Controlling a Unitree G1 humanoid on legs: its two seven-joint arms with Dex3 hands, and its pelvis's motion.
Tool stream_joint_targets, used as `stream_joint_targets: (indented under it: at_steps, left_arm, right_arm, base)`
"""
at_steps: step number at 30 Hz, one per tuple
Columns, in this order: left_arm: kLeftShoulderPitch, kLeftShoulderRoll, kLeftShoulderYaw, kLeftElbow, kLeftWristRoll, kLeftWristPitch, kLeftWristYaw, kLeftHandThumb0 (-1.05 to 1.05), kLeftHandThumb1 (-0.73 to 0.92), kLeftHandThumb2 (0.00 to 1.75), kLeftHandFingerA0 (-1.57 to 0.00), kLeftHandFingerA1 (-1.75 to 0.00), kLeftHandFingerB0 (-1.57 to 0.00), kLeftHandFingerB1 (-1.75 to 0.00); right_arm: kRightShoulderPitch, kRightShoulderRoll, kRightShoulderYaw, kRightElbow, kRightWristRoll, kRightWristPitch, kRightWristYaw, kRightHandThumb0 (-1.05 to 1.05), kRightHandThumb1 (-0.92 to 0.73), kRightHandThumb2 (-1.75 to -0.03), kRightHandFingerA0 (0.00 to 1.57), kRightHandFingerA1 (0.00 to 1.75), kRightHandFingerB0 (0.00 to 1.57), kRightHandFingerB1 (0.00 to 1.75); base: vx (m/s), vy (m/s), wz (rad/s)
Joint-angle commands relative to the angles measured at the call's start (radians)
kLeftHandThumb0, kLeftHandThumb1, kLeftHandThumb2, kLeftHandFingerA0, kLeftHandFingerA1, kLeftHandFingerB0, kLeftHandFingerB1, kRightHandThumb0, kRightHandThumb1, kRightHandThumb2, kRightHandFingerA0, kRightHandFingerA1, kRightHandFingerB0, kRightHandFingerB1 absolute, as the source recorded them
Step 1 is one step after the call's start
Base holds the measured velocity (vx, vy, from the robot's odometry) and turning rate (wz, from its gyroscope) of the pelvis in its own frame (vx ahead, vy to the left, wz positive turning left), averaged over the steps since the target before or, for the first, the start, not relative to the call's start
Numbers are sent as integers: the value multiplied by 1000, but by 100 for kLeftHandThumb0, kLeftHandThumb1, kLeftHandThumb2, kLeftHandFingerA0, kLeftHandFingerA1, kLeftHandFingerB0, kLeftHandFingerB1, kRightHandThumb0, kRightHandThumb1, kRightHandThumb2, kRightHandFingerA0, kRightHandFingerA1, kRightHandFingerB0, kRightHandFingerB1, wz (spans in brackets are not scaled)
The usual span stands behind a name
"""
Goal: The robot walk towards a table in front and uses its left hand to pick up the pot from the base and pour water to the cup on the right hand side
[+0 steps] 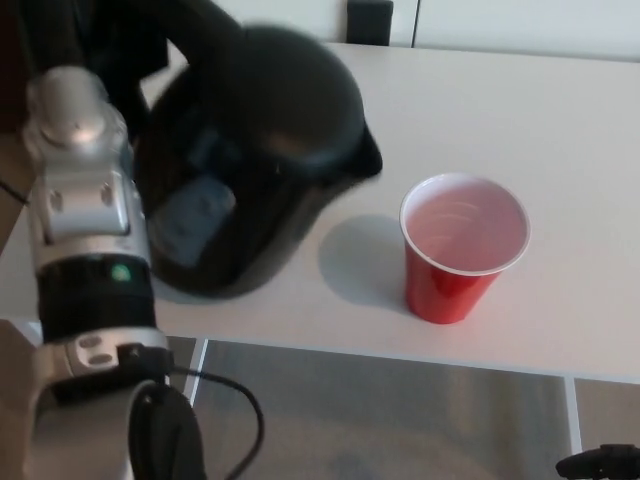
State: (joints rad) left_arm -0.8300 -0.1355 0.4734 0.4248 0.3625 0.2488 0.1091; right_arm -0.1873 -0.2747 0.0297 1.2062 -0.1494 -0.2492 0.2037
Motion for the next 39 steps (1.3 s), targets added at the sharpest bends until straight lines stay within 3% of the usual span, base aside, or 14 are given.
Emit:
stream_joint_targets:
  at_steps: [1,4,11,12,13,14,15,19,28,33,34,35,36,39]
  left_arm:
    - [31,-38,7,-6,-169,118,17,-10,77,71,-76,-171,-65,-114]
    - [47,-35,-14,-3,-183,107,18,-11,74,75,-77,-169,-64,-123]
    - [65,-27,-92,-4,-187,98,60,-14,74,74,-92,-149,-72,-114]
    - [66,-28,-97,-2,-187,91,70,-15,75,70,-97,-137,-77,-99]
    - [67,-24,-118,-4,-179,88,80,-31,75,63,-94,-63,-54,-40]
    - [68,-19,-140,-6,-166,88,86,-31,75,63,-94,-63,-54,-40]
    - [74,-21,-142,-26,-198,93,48,-48,41,79,0,-29,0,-28]
    - [84,5,-183,-62,-235,101,-17,-67,44,74,0,0,0,-5]
    - [27,145,-269,-38,-222,170,-60,-68,43,74,0,0,0,0]
    - [65,237,-339,-15,-234,162,-174,-59,38,75,0,-18,0,-11]
    - [72,257,-361,-11,-232,159,-196,-60,48,55,0,-25,0,-11]
    - [79,278,-385,-5,-230,155,-221,-60,48,55,0,-25,0,-11]
    - [82,319,-448,1,-181,167,-249,-57,38,75,-4,-33,-2,-13]
    - [103,395,-572,-1,-117,150,-287,-56,37,74,-1,-25,0,-14]
  right_arm:
    - [-7,-8,-4,-6,4,24,-10,-64,-46,-55,93,61,68,56]
    - [-7,-10,-1,-9,1,27,-10,-64,-46,-54,93,61,67,55]
    - [-10,-7,3,-24,-1,41,-12,-62,-46,-55,93,62,67,56]
    - [-9,-8,5,-27,-4,40,-12,-63,-46,-54,92,61,68,56]
    - [-11,-8,7,-30,-5,41,-14,-63,-46,-54,92,61,68,56]
    - [-13,-9,7,-32,-6,42,-15,-63,-46,-54,92,61,68,56]
    - [-16,-8,7,-33,-5,45,-16,-63,-46,-54,92,61,68,56]
    - [-17,-10,10,-39,-9,45,-20,-63,-46,-54,93,61,67,56]
    - [-40,-17,19,-30,-17,46,-23,-66,-47,-54,96,60,67,55]
    - [-36,-17,22,-25,-13,36,-22,-64,-46,-54,96,61,66,55]
    - [-36,-16,21,-25,-11,36,-22,-65,-46,-54,96,61,67,55]
    - [-36,-16,20,-24,-8,37,-22,-65,-46,-54,96,61,67,55]
    - [-39,-15,18,-26,-6,38,-19,-66,-46,-54,96,61,66,55]
    - [-44,-18,26,-26,-14,43,-24,-67,-46,-55,95,59,66,54]
  base:
    - [0,0,0]
    - [0,0,0]
    - [0,0,0]
    - [0,0,0]
    - [0,0,0]
    - [0,0,0]
    - [0,0,0]
    - [0,0,0]
    - [0,0,0]
    - [0,0,0]
    - [0,0,0]
    - [0,0,0]
    - [0,0,0]
    - [0,0,0]
